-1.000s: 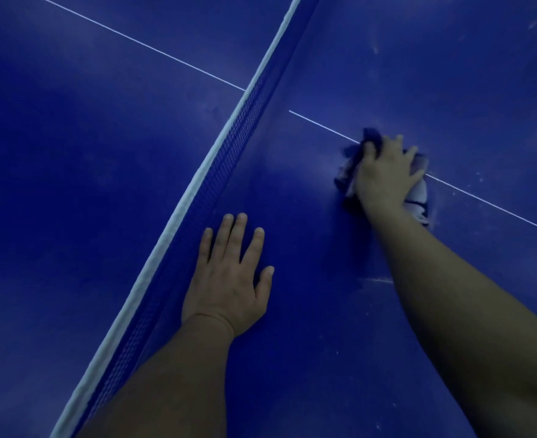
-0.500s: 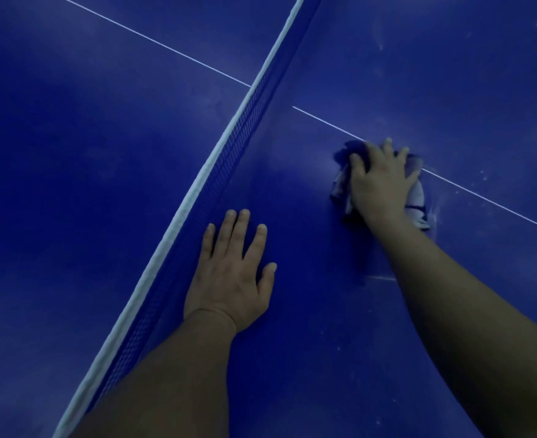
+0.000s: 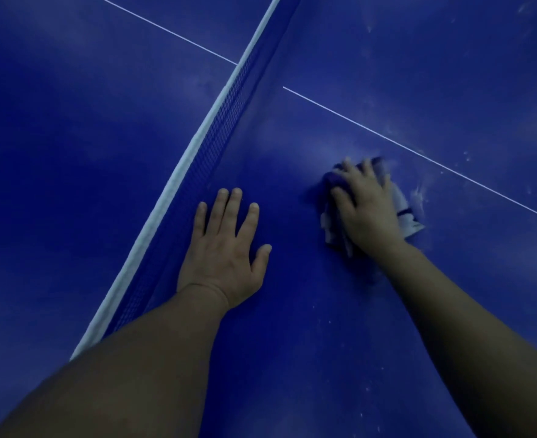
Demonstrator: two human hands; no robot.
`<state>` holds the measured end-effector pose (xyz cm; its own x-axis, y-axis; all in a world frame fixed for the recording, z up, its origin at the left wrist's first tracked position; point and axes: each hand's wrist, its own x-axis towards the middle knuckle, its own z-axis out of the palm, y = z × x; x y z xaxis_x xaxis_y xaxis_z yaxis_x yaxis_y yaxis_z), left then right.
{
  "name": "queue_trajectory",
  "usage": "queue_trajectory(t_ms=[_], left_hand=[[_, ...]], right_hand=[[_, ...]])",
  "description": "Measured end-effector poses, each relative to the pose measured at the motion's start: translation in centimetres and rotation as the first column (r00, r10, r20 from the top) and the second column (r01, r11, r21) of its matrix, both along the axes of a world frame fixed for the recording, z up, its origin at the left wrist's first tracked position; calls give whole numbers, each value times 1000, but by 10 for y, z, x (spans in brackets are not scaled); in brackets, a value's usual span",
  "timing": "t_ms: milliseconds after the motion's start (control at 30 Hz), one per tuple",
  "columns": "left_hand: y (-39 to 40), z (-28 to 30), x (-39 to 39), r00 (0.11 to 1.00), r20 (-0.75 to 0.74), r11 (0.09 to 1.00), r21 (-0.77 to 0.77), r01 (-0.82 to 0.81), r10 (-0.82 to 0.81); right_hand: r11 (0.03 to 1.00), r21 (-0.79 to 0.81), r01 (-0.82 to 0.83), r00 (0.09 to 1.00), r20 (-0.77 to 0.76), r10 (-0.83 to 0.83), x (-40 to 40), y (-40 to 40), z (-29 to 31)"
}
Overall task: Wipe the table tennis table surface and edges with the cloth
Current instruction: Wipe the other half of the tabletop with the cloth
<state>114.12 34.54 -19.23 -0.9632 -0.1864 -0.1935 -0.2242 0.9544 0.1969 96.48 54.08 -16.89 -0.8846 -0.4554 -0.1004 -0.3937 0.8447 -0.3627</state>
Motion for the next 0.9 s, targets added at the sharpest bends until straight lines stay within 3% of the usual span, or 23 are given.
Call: queue_trajectory(t_ms=[100, 200, 267, 367, 433, 600, 667, 767, 900], left_hand=[[-2, 2, 1, 1000, -5, 1000, 25, 17, -17], [-5, 6, 3, 998, -47, 993, 110, 41, -36], [-7, 9, 5, 996, -79, 988, 150, 48, -37], [-7, 14, 8, 994, -105, 975, 215, 61, -39], [-8, 16, 10, 994, -109, 965, 256, 53, -25], [-12, 15, 13, 995, -95, 946, 323, 38, -8], [-9, 17, 25, 994, -113, 941, 337, 31, 8], [13, 19, 71, 989, -131, 950, 310, -19, 63], [45, 16, 144, 995, -32, 987, 132, -94, 99]], right_hand=[[975, -43, -218, 975, 29, 220, 65, 14, 3], [944, -58, -324, 940, 91, 328, 97, 54, 8], [959, -58, -276, 954, 106, 281, 89, 64, 11], [996, -63, -70, 994, 75, 75, 70, 39, 10], [998, -37, -56, 997, 54, 58, 72, 19, 7], [904, -87, -419, 897, 115, 427, 140, 38, 15], [867, -115, -484, 853, 161, 497, 150, 65, 18], [906, -140, -400, 893, 162, 420, 138, 86, 20], [954, -173, -244, 960, 94, 262, 138, 58, 15]])
